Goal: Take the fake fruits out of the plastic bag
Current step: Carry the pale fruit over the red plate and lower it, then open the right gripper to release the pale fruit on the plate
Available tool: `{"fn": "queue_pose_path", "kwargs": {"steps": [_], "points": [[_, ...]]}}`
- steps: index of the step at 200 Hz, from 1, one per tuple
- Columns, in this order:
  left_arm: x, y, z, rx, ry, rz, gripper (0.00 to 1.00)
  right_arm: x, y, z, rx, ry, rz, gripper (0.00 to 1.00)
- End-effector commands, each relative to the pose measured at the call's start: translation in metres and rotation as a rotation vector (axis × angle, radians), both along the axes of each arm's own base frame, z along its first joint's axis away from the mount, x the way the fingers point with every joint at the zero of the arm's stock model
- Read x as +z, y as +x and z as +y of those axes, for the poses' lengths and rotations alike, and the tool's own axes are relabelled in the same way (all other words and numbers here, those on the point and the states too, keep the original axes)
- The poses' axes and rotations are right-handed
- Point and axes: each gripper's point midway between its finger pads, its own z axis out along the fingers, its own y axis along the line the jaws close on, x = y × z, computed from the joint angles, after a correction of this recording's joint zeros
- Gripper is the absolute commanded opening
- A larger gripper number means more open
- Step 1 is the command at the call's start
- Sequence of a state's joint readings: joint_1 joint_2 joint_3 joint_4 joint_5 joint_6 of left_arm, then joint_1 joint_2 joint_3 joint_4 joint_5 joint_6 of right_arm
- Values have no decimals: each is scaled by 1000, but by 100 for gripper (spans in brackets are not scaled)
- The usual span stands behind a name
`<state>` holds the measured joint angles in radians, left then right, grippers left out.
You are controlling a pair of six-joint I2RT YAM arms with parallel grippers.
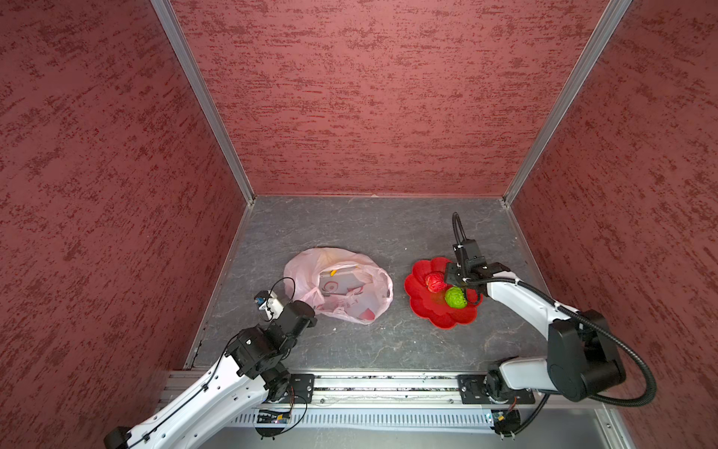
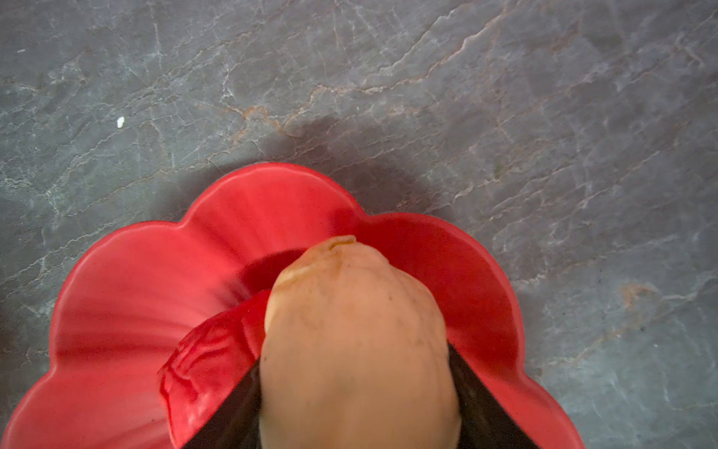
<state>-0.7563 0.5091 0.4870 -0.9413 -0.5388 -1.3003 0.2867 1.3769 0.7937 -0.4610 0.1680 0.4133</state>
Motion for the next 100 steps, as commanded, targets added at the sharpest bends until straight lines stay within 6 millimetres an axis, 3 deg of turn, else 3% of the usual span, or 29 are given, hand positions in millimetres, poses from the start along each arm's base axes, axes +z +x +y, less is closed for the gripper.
{"fn": "queue_pose_path", "kwargs": {"steps": [1, 100], "points": [[-2, -1, 1, -9, 10, -1, 0, -3, -5, 4, -2, 18, 6, 61], [-2, -1, 2, -7, 6, -5, 0, -3, -4, 6, 1, 9, 7, 73]]}}
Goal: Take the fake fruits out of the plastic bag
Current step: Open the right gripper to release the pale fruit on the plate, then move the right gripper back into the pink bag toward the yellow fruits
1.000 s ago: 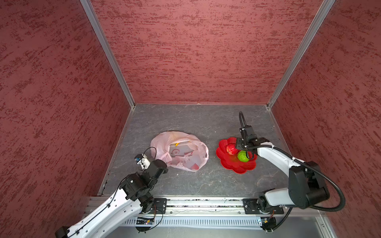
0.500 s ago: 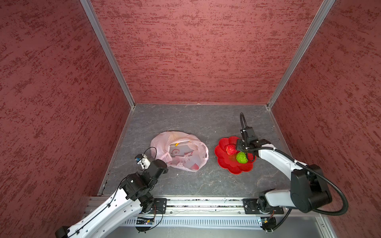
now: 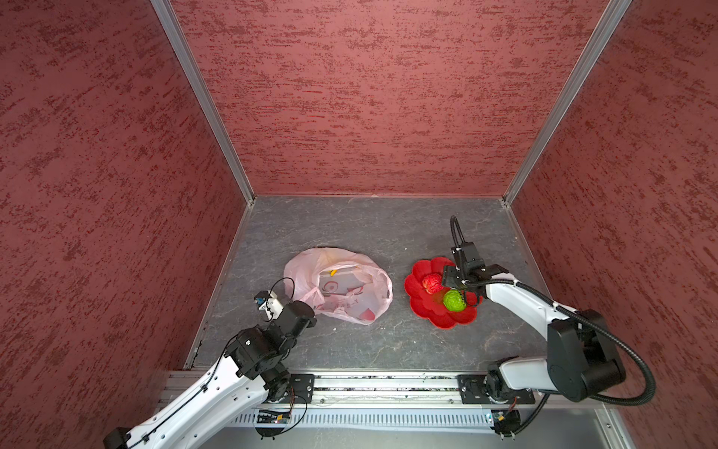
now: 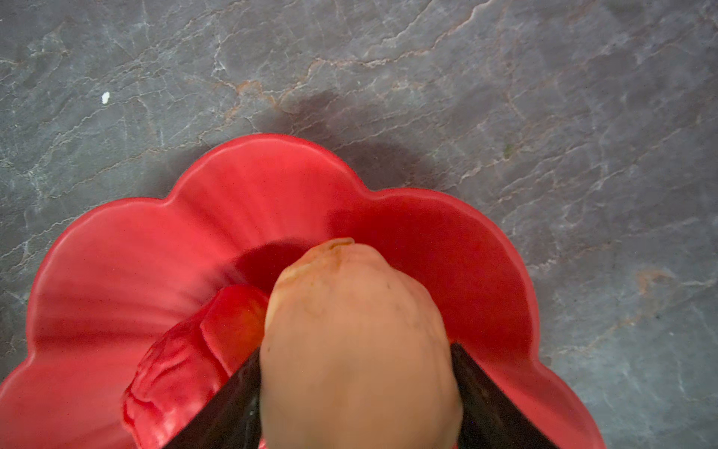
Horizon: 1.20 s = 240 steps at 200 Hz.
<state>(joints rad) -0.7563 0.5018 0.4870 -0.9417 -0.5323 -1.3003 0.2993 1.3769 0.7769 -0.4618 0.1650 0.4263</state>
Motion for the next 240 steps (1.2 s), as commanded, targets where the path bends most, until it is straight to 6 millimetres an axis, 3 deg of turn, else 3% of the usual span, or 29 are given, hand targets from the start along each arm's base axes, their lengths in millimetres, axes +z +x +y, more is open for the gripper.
{"fn": "queue_pose_path", "kwargs": {"steps": [1, 70, 98, 126, 151, 187, 216, 240], "points": [[-2, 0, 3, -4, 14, -4, 0, 3, 2, 3, -2, 6, -10, 73], [-3, -1, 3, -4, 16, -4, 0, 13, 5, 3, -1, -6, -19, 76], [-2, -1, 3, -4, 17, -7, 0, 43, 9, 8, 18, -10, -71, 76], [0, -1, 5, -4, 25, -7, 0, 83, 13, 26, 69, -6, -148, 74], [2, -2, 7, -2, 28, -10, 0, 118, 11, 61, 165, -12, -207, 71], [4, -2, 6, -2, 25, -11, 0, 190, 2, 131, 345, 11, -362, 68], [8, -2, 8, 2, 28, -17, 0, 242, -20, 197, 538, 76, -482, 65], [13, 0, 5, -6, 20, -32, 0, 271, -44, 249, 688, 118, -556, 64]]}}
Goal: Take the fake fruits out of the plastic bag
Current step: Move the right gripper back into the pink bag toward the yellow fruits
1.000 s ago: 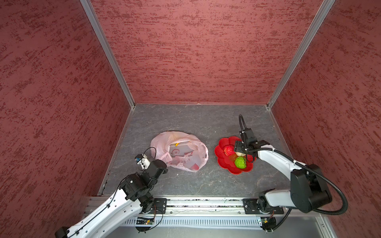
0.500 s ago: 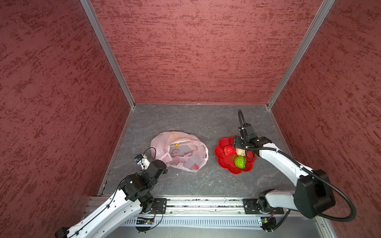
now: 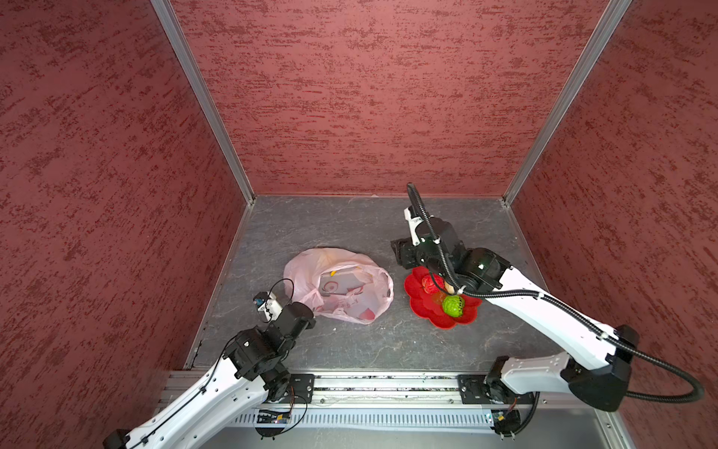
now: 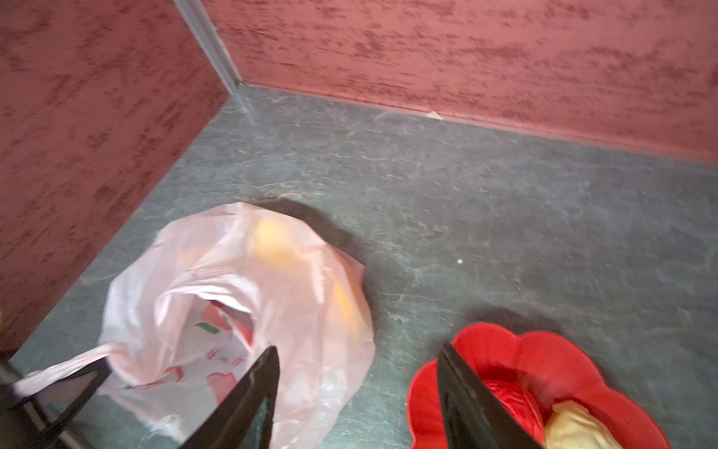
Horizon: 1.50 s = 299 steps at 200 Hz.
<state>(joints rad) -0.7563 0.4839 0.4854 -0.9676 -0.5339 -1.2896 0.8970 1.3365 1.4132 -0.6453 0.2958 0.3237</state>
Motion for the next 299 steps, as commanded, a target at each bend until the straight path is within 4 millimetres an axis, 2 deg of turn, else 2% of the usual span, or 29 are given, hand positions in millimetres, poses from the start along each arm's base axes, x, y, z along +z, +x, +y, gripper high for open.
{"fn": "queue_pose_path", "kwargs": {"steps": [1, 22, 26, 41, 63, 102, 157, 184, 235, 299], "points": [[14, 4, 2, 0, 4, -38, 0, 24, -16, 38, 117, -10, -86, 64], [16, 5, 0, -3, 5, -41, 0, 37, -32, 79, 234, 44, -94, 62], [17, 6, 0, -3, 6, -41, 0, 30, -33, 91, 255, 37, -80, 62], [17, 6, 0, -4, 7, -40, 0, 23, -40, 120, 324, 60, -54, 62], [19, 6, 0, -2, 2, -49, 0, -3, -43, 152, 368, 52, -5, 60], [23, 5, 5, 7, 13, -59, 0, -55, -39, 183, 368, 36, 96, 57], [22, 0, 15, 49, 26, -49, 0, -130, -32, 191, 335, -78, 186, 53], [17, -6, 23, 86, 29, -31, 0, -155, -26, 189, 302, -95, 225, 51], [18, -9, 31, 125, 41, -36, 0, -188, -27, 189, 303, -121, 285, 50], [18, -7, 28, 125, 29, -37, 0, -209, -26, 176, 267, -120, 332, 49]]}}
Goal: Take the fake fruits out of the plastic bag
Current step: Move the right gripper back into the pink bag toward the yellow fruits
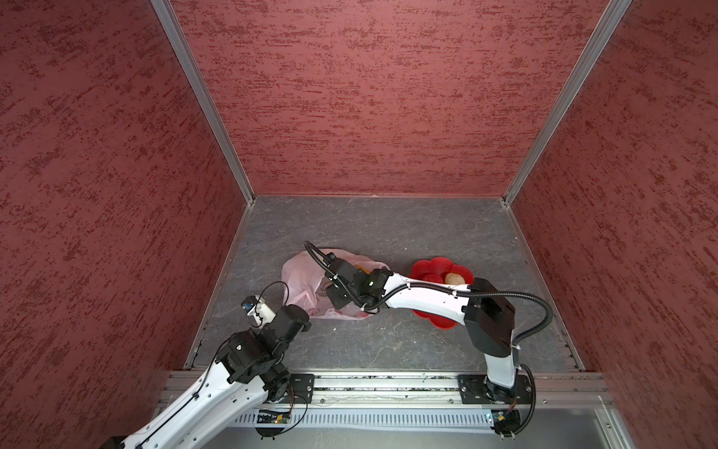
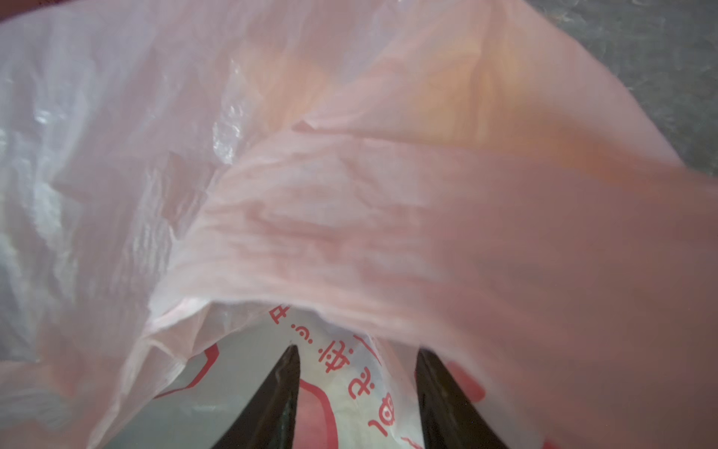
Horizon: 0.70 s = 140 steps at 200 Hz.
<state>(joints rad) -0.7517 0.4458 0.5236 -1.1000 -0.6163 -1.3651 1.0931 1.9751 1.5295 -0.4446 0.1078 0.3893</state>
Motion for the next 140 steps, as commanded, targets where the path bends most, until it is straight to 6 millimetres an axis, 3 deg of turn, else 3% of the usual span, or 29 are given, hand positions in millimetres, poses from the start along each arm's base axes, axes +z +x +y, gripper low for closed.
{"fn": "queue_pose_path", "kwargs": {"steps": [1, 66, 140], "points": [[8, 3, 2, 22, -6, -25, 0, -4, 5, -1, -35, 35, 22, 48], [-3, 1, -7, -15, -37, 4, 0, -18, 8, -17, -105, 40, 56, 46], [-20, -3, -14, -32, -58, 53, 0, -39, -21, -54, -109, 13, 124, 47]]}}
